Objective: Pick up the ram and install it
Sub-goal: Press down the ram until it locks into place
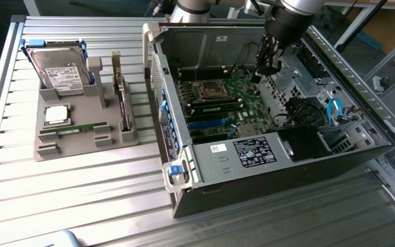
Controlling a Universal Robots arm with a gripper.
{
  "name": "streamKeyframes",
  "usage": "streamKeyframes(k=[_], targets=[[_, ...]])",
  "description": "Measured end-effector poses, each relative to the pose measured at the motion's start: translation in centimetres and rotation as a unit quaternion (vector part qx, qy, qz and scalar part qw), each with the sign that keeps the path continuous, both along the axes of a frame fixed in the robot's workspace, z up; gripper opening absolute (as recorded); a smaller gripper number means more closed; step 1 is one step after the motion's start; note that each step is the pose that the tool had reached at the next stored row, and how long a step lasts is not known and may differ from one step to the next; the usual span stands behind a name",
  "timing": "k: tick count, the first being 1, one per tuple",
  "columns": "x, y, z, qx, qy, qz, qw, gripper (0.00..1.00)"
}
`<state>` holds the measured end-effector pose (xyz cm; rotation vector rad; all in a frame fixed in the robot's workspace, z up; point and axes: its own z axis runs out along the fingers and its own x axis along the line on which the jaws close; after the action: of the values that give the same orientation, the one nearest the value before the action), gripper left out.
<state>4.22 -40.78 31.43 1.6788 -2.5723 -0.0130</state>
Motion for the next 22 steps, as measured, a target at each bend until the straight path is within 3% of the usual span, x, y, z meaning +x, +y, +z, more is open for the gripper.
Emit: streamKeyframes(k=[22], targets=[[0.28, 0.01, -0.13, 0.0, 0.0001, -0.016, 0.9999, 0.1]])
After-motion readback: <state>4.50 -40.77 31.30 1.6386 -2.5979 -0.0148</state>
